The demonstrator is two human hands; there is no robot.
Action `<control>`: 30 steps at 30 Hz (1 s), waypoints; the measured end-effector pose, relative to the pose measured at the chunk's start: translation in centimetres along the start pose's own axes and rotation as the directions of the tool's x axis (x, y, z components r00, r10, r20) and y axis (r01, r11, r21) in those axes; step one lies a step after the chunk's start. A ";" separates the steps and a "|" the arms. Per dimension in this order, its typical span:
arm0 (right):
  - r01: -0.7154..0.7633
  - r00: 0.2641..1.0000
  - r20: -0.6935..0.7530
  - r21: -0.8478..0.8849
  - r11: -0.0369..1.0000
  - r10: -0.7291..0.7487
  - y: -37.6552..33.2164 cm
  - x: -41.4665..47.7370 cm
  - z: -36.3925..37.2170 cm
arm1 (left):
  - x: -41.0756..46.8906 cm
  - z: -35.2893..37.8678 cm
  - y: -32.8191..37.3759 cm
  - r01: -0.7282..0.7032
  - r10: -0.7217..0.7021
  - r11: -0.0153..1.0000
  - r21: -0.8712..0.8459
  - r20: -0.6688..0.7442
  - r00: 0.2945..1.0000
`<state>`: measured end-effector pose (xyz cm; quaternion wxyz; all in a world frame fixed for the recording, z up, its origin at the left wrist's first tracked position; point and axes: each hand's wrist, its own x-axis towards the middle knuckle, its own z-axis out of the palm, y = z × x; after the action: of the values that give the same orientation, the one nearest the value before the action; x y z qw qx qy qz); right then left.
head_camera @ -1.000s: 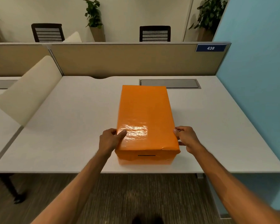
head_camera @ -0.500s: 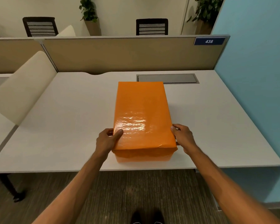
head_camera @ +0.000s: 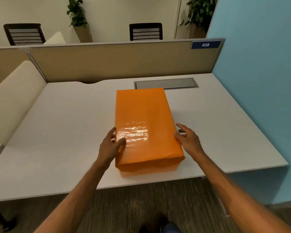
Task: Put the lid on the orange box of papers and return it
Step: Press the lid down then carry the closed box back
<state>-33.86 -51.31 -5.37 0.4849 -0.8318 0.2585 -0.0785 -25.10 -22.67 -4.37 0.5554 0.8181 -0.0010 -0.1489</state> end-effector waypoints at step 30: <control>-0.030 0.991 0.130 0.087 0.996 0.018 -6.2 25.5 2.8 | 22.2 -0.6 6.8 0.191 -0.189 0.977 -0.097 0.028 0.982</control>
<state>-8.80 -59.60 -4.61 0.5380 -0.8096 0.2327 -0.0301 -2.63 -28.46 -3.41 0.5784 0.7845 0.0794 -0.2089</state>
